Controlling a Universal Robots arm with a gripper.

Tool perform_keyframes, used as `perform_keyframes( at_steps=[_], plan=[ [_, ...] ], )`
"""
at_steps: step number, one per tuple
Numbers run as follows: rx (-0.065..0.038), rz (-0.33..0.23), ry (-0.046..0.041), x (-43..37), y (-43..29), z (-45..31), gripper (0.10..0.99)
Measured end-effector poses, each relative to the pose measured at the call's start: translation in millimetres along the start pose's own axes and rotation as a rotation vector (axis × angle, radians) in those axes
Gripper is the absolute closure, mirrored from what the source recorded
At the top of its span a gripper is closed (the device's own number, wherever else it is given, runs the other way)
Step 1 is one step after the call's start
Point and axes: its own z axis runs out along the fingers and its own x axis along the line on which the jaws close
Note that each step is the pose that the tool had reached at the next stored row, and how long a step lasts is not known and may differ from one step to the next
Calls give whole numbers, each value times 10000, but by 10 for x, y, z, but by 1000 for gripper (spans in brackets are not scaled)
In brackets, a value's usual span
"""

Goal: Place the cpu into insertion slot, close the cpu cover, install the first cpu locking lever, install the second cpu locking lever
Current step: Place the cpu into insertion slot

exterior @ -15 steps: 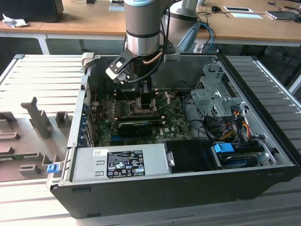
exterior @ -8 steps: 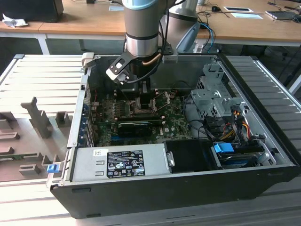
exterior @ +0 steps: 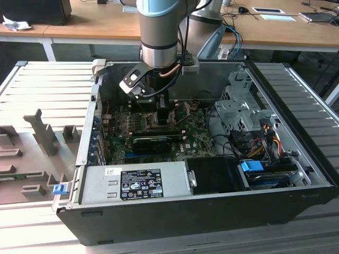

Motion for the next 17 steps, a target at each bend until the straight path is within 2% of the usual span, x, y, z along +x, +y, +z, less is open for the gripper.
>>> perform_keyframes(
  at_steps=[15, 17],
  plan=[
    [0, 31, -2, 9, -8, 101, 557],
    [0, 32, -3, 10, -31, 113, 557]
  ],
)
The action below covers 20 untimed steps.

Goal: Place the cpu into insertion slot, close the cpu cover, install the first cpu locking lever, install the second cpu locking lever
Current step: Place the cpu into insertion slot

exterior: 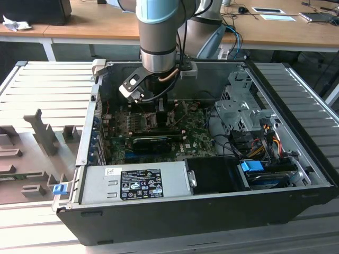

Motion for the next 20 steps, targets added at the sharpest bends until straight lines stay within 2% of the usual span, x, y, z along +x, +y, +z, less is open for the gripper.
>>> perform_keyframes(
  at_steps=[20],
  plan=[
    [-2, -48, 8, 107, -22, 103, 557]
  ],
)
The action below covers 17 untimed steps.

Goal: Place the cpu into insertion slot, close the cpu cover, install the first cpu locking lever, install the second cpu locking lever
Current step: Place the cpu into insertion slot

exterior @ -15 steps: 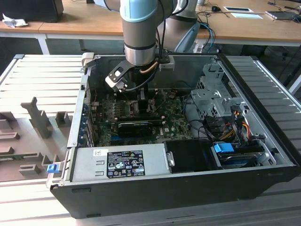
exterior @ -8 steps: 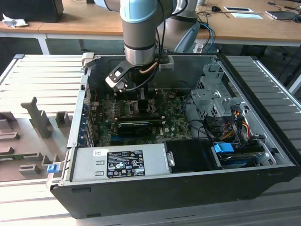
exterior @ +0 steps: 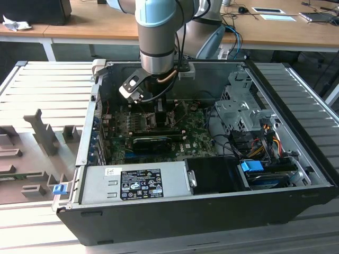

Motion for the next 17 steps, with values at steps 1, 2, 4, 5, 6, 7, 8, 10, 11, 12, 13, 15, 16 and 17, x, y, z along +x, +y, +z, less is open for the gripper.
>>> perform_keyframes(
  at_steps=[1, 2, 4, 5, 6, 7, 8, 10, 11, 12, 13, 15, 16, 17],
  plan=[
    [1, 3, -1, 2, 0, 5, 557],
    [1, 8, -1, 3, -1, 15, 557],
    [3, 9, -4, 2, -2, 18, 557],
    [3, 9, -5, 2, -2, 18, 557],
    [1, 10, -2, 3, -3, 19, 557],
    [1, 9, -2, 3, -3, 20, 557],
    [1, 10, -2, 3, -4, 20, 557],
    [2, 9, -2, 3, -4, 21, 557],
    [2, 9, -2, 3, -5, 21, 557],
    [2, 9, -2, 3, -5, 21, 557],
    [2, 9, -2, 3, -5, 21, 557],
    [2, 9, -1, 3, -5, 23, 557],
    [1, 9, -1, 3, -5, 25, 557],
    [-1, 9, 4, 4, -5, 28, 549]
  ],
)
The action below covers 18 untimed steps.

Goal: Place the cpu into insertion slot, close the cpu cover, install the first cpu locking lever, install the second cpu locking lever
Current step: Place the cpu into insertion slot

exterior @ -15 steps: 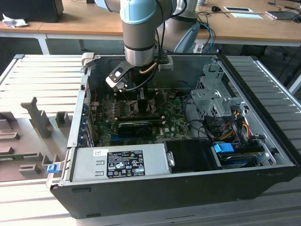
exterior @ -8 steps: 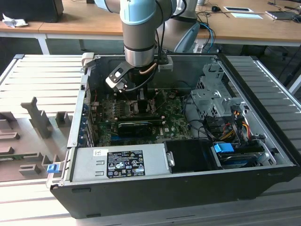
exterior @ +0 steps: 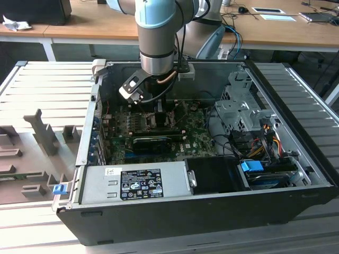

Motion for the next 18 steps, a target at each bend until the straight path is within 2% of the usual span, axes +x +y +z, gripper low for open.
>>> perform_keyframes(
  at_steps=[2, 3, 12, 13, 14, 18],
  plan=[
    [3, -1, -5, 0, 0, 0, 549],
    [2, 0, -4, 2, 0, 1, 482],
    [4, -39, 42, 32, -1, 6, 482],
    [6, -57, 41, 5, 0, -1, 482],
    [44, -58, 41, 6, 4, -38, 482],
    [98, -58, 39, 6, 9, -96, 482]
  ],
)
